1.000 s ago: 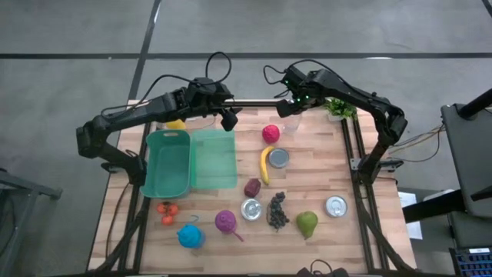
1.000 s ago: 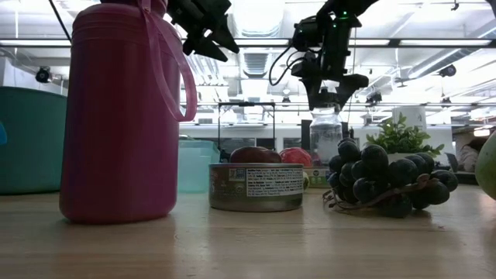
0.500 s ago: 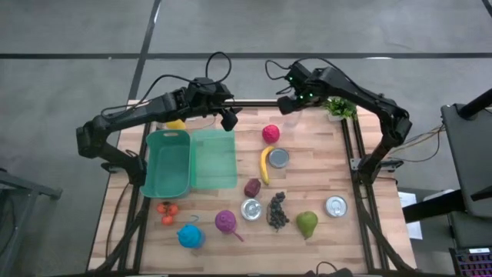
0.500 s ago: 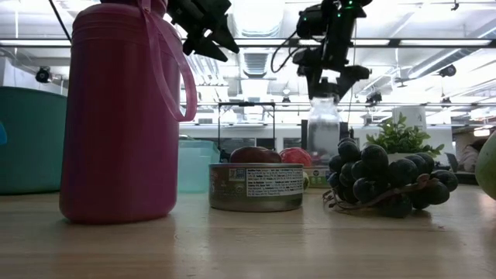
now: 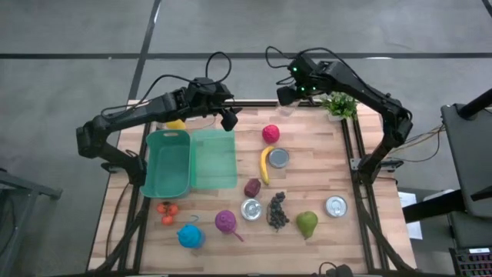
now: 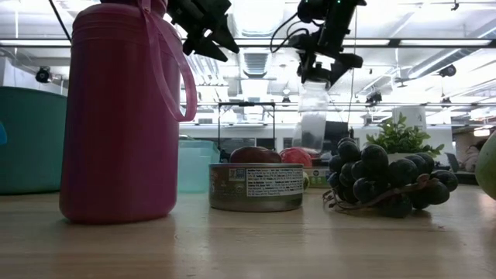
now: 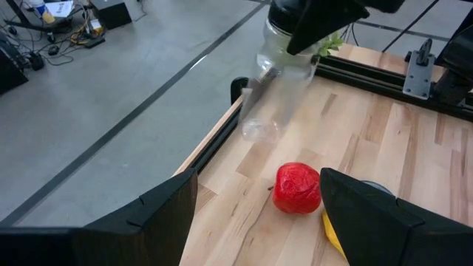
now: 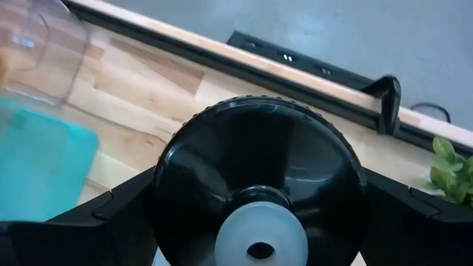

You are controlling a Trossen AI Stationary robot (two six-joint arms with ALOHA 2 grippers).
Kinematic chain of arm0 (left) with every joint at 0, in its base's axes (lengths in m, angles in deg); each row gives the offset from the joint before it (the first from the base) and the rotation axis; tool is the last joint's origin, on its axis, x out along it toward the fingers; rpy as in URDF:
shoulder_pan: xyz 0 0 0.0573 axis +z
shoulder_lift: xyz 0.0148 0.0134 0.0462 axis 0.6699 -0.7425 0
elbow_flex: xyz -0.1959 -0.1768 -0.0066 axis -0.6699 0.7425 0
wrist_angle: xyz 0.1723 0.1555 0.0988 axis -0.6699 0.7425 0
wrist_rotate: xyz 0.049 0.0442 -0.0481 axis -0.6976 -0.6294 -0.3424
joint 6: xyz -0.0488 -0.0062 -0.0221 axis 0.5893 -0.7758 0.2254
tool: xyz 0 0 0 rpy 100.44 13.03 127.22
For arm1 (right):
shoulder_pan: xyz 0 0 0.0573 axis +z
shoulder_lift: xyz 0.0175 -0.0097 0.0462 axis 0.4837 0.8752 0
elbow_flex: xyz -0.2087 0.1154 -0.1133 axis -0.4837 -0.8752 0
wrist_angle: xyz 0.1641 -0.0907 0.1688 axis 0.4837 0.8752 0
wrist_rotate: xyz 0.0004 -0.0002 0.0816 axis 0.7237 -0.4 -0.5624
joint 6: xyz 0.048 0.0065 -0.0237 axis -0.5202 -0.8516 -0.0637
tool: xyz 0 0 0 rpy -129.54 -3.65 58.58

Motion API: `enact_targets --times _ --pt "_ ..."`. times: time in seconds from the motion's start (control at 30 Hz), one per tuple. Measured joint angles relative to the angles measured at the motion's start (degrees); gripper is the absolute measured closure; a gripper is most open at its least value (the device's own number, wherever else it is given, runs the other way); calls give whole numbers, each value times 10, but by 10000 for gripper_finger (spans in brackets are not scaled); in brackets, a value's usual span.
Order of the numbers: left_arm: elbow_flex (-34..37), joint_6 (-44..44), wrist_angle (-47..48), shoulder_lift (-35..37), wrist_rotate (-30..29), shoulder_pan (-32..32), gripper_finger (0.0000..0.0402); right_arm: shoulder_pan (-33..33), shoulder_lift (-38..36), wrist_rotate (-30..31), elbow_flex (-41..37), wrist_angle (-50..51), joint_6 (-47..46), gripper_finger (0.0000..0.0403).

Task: Pick & Place Food Item
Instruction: Put the transparent water bottle into the transparent bin

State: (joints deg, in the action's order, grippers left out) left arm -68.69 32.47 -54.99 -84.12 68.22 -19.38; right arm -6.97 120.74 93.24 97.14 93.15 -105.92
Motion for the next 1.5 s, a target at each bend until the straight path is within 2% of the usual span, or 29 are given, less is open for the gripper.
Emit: enact_targets --times 0.33,0.53,0.8,1.03,1.2,1.5 --pt "0 0 0 0 0 0 111 1 9 -19 0 -64 12 65" --pt "0 0 0 0 0 0 111 3 15 -37 0 -65 11 65" --pt "0 0 0 0 0 0 111 22 15 -34 0 -85 3 65" --pt "0 0 0 0 0 0 111 27 43 -32 9 -91 -8 65" --pt "0 1 0 0 0 0 111 31 80 -36 66 -57 -6 65" --pt "0 1 0 0 0 0 111 41 189 -33 250 75 28 65"
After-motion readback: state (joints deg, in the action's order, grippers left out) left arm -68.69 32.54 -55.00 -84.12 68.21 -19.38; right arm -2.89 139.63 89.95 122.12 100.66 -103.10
